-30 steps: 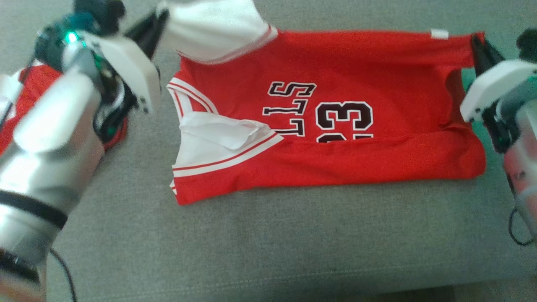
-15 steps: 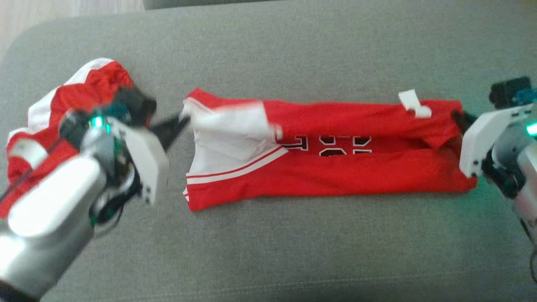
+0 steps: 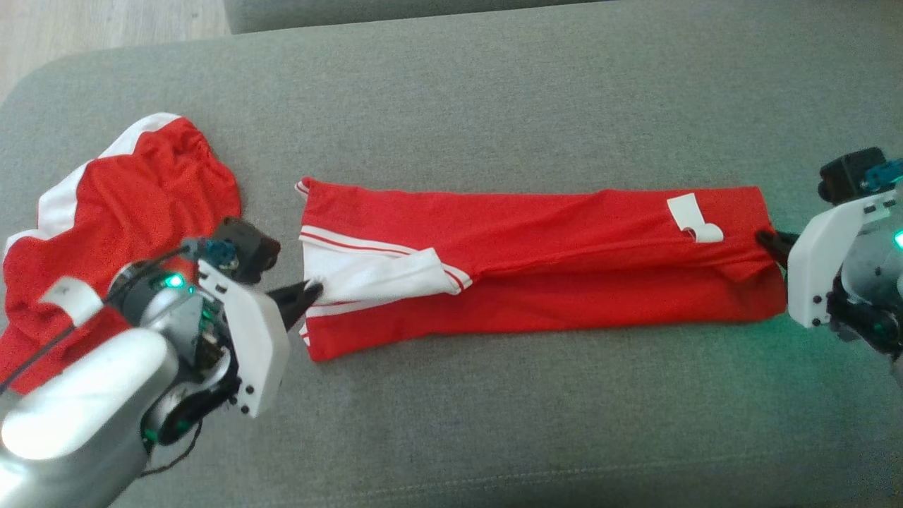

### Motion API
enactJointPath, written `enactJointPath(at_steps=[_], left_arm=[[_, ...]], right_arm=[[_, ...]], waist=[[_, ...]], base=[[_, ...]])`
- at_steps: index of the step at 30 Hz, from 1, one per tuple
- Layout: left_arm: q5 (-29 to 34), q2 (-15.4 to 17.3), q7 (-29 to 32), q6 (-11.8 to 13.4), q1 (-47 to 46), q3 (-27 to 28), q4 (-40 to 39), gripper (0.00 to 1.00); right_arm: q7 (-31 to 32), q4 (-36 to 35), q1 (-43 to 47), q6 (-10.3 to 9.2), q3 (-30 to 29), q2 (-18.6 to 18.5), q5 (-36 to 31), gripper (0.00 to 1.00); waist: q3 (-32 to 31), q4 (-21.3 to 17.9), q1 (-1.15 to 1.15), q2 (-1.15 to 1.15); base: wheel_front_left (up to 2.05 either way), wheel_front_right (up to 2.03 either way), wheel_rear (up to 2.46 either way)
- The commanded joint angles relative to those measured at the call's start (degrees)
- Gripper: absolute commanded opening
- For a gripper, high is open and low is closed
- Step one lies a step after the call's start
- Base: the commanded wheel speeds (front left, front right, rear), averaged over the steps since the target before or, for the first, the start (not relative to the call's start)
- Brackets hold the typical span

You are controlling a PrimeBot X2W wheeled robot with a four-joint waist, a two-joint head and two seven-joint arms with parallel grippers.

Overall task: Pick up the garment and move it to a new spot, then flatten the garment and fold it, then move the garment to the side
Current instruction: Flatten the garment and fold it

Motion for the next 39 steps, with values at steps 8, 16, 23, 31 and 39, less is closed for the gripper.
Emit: enactJointPath(at_steps=[8, 16, 23, 31, 39], left_arm=[[0.3, 1.4, -0.4, 0.4, -0.4, 1.1, 0.9, 0.95], [-1.3, -0.2, -6.8, 3.7, 0.8, 4.8, 3.1, 1.0], [-5.5, -3.6, -20.6, 10.4, 2.6, 14.8, 3.5, 1.0], [-11.6, -12.4, -32.7, 12.7, 10.9, 28.5, 0.8, 1.0], [3.0, -25.2, -32.9, 6.2, 25.1, 45.8, -4.7, 1.0]], right_arm=[[4.2, -3.4, 2.4, -0.05, -1.9, -2.2, 0.0, 1.0], [0.3, -4.1, 3.2, -0.05, -8.6, -0.2, -2.5, 1.0], [-12.4, -7.3, 5.1, -0.05, -17.9, 6.4, -5.7, 1.0], [-30.1, -13.0, 12.3, -0.05, -24.0, 16.3, -17.0, 1.0], [-41.1, -12.2, 20.2, -0.05, -31.7, 27.4, -26.1, 1.0]], waist=[[-0.6, -0.3, 0.0, 0.0], [-2.2, -0.1, 0.0, 0.0], [-4.1, 1.1, 0.0, 0.0], [-6.2, 2.4, 0.0, 0.0], [-7.9, 3.8, 0.0, 0.0]], base=[[0.0, 0.0, 0.0], [0.0, 0.0, 0.0], [0.0, 0.0, 0.0], [0.0, 0.0, 0.0], [0.0, 0.0, 0.0]])
